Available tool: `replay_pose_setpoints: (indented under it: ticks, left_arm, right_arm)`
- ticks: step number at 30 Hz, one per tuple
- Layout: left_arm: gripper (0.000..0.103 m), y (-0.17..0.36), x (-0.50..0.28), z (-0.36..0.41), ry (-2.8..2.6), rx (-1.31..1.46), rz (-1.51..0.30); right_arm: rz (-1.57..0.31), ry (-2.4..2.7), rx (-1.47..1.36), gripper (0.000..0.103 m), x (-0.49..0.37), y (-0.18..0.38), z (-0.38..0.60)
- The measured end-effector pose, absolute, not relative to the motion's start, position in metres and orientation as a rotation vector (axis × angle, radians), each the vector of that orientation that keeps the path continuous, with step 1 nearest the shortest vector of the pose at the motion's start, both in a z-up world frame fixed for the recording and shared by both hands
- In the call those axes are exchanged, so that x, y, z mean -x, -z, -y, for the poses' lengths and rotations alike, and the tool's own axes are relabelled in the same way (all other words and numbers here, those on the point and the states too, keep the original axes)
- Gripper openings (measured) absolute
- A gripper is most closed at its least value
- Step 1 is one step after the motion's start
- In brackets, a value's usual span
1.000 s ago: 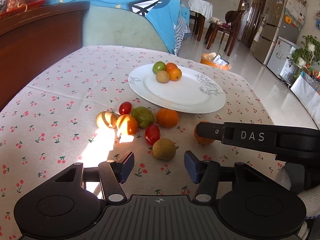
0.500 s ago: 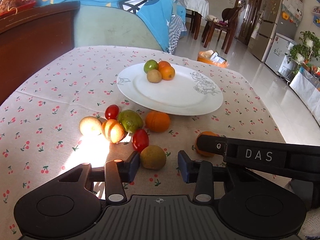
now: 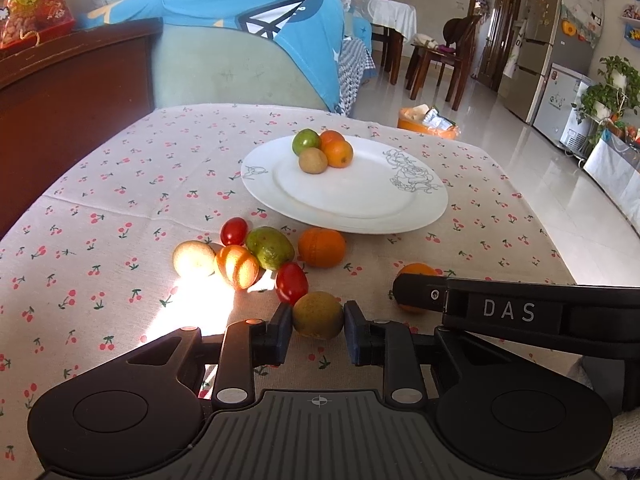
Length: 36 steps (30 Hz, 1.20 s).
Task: Organize fruits
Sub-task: 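Grasp an orange with the right gripper while the left gripper grasps a brown kiwi, then carry the held orange and kiwi toward the white plate with both grippers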
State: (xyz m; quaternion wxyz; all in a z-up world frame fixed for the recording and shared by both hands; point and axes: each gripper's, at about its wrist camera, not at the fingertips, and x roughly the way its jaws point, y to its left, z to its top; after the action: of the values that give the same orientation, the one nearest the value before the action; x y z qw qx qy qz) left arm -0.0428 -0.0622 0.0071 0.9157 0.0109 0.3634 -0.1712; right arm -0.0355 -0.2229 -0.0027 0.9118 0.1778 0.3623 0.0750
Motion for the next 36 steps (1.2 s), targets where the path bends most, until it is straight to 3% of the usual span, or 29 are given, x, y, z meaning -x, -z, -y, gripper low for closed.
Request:
replay_pose_setpoints:
  ticks: [21,36]
  left_arm:
    - [0.025,-0.025,0.059,0.042,0.318,0.023,-0.734]
    - [0.025,-0.05,0.028,0.049,0.348,0.043,-0.707]
  right_arm:
    - [-0.734,-0.212,-0.305,0.031,0.069,-0.012,0.211]
    - [-0.634,-0.185,-0.371,0.031,0.055,-0.032,0.228]
